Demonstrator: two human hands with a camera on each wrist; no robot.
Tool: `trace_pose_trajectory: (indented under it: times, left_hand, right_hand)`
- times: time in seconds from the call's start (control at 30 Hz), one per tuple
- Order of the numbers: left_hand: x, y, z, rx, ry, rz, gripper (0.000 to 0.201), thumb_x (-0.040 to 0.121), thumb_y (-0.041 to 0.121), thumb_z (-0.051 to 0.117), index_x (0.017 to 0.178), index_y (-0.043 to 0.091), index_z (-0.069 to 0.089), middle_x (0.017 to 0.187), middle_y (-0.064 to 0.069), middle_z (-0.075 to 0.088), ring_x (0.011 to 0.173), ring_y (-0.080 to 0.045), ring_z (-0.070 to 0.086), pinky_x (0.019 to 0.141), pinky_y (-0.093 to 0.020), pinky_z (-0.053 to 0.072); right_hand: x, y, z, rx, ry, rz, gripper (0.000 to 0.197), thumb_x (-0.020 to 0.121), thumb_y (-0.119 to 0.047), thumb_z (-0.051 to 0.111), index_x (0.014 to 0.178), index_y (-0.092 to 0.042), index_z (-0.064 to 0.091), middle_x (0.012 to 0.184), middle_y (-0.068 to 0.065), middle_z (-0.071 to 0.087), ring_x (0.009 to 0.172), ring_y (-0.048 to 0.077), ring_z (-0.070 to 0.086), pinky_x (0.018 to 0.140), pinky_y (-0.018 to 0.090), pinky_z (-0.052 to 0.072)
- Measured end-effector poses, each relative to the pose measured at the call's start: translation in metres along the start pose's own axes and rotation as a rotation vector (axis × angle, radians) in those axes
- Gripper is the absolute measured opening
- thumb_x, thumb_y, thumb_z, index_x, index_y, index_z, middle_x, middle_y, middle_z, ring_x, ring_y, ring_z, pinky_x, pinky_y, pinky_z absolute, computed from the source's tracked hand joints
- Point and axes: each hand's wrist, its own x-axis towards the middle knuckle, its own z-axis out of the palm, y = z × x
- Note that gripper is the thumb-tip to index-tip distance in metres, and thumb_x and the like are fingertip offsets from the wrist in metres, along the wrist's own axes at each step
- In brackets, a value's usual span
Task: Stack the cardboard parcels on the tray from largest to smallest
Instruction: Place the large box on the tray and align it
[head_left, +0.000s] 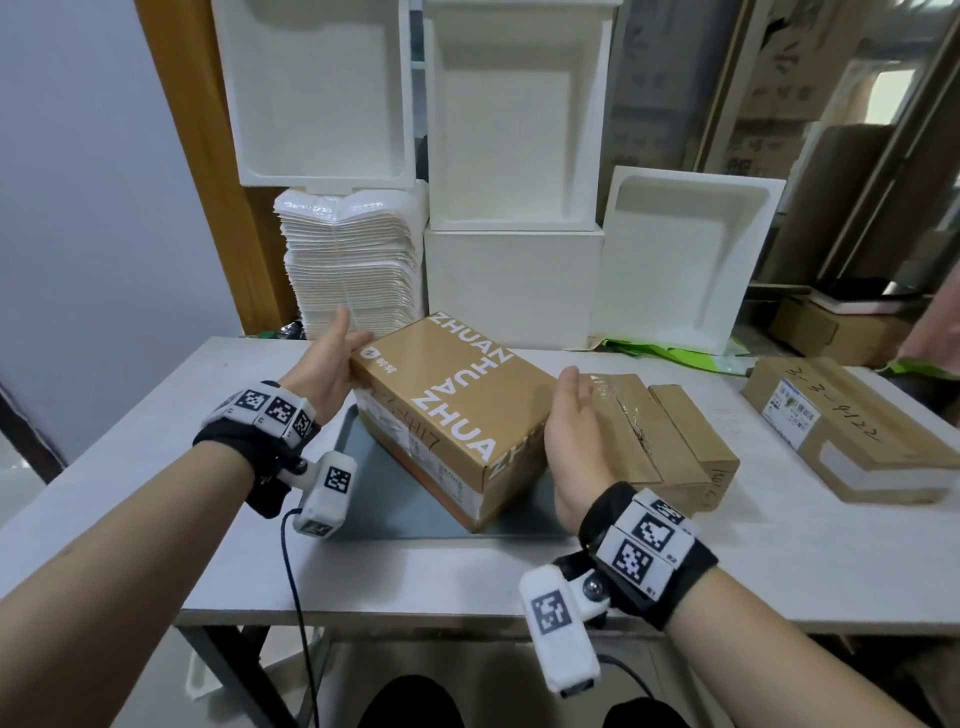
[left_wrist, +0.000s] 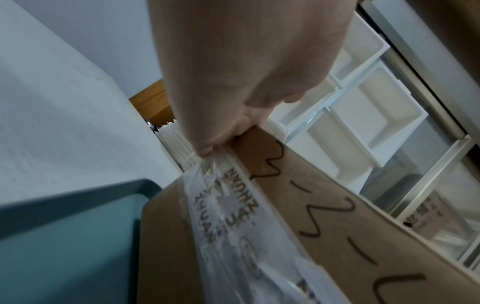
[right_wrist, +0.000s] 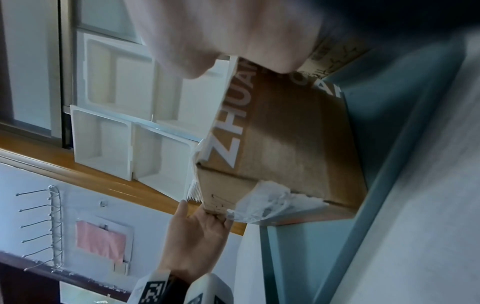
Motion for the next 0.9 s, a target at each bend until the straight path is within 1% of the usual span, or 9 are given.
trace_pose_trajectory:
  times: [0.07,0.13,0.17,0.37,0.47,0.6,0.7,0.8,0.9]
  left_hand:
    - [-0.006,0.002,0.002,0.000,-0.004,0.005,0.084,0.096,0.066,0.012,0.151,0.005,0.029,0.146,-0.012,0.047,0.130,-0.024,0.047,0.099,-0.031,0.038]
    - [-0.013,0.003,0.002,0.008,-0.010,0.006,0.083,0.096,0.066,0.012,0.150,0.005,0.033,0.134,-0.010,0.056,0.114,-0.018,0.057,0.084,-0.028,0.043]
    - [-0.016,0.004,0.002,0.006,-0.016,0.005,0.083,0.096,0.066,0.012,0.149,0.006,0.035,0.131,-0.009,0.059,0.113,-0.017,0.058,0.082,-0.029,0.044]
    - [-0.036,0.007,0.002,-0.012,-0.090,0.029,0.079,0.097,0.064,0.011,0.141,0.009,0.047,0.128,-0.009,0.064,0.118,-0.017,0.057,0.096,-0.031,0.040]
    - [-0.046,0.008,0.005,-0.022,-0.122,0.044,0.075,0.097,0.063,0.011,0.138,0.012,0.049,0.127,-0.007,0.065,0.120,-0.017,0.057,0.101,-0.032,0.037]
    - [-0.056,0.007,0.006,-0.051,-0.125,0.042,0.071,0.097,0.064,0.015,0.137,0.017,0.050,0.129,-0.003,0.065,0.120,-0.014,0.057,0.096,-0.029,0.040]
    - [-0.063,0.000,0.006,-0.055,-0.135,0.032,0.064,0.099,0.061,0.015,0.125,0.021,0.058,0.124,0.001,0.068,0.115,-0.010,0.061,0.091,-0.027,0.042]
    - [-0.068,-0.011,0.008,-0.040,-0.136,-0.014,0.059,0.099,0.060,0.015,0.116,0.026,0.060,0.119,0.003,0.070,0.111,-0.008,0.062,0.087,-0.026,0.043]
    - [-0.067,-0.020,0.006,-0.032,-0.108,-0.042,0.060,0.099,0.060,0.014,0.123,0.025,0.056,0.119,0.003,0.069,0.111,-0.010,0.061,0.085,-0.026,0.044]
  right_hand:
    - [0.000,-0.001,0.003,0.034,0.004,0.017,0.070,0.098,-0.060,0.025,0.157,-0.028,0.000,0.162,-0.006,0.015,0.146,0.018,0.022,0.113,0.033,0.018]
    - [0.001,-0.001,0.006,0.063,0.019,0.032,0.073,0.098,-0.061,0.025,0.156,-0.028,-0.003,0.163,-0.004,0.012,0.147,0.018,0.020,0.114,0.034,0.017]
    - [0.002,-0.001,0.007,0.073,0.028,0.035,0.073,0.098,-0.062,0.025,0.156,-0.028,-0.004,0.164,-0.003,0.010,0.148,0.018,0.019,0.115,0.034,0.017]
    - [0.008,-0.013,0.007,0.099,0.025,0.048,0.077,0.095,-0.065,0.025,0.156,-0.029,-0.006,0.164,-0.004,0.009,0.148,0.019,0.020,0.115,0.037,0.018]
    - [0.012,-0.026,0.004,0.073,0.014,0.016,0.073,0.097,-0.063,0.022,0.156,-0.030,-0.005,0.164,-0.006,0.005,0.149,0.018,0.013,0.116,0.038,0.014]
    - [0.020,-0.037,0.001,-0.003,0.020,-0.023,0.068,0.099,-0.061,0.018,0.157,-0.027,0.004,0.164,-0.004,0.010,0.150,0.019,0.012,0.117,0.038,0.012]
    - [0.030,-0.035,-0.001,-0.051,-0.008,0.001,0.074,0.093,-0.071,0.016,0.156,-0.033,0.010,0.163,-0.003,0.016,0.149,0.022,0.016,0.117,0.044,0.013]
    - [0.037,-0.030,-0.006,-0.139,-0.022,0.038,0.078,0.092,-0.072,0.015,0.156,-0.027,0.016,0.162,0.001,0.019,0.148,0.024,0.019,0.117,0.043,0.014]
    - [0.040,-0.023,-0.006,-0.182,-0.027,0.033,0.077,0.093,-0.071,0.015,0.156,-0.027,0.017,0.161,0.004,0.022,0.147,0.026,0.022,0.116,0.042,0.017]
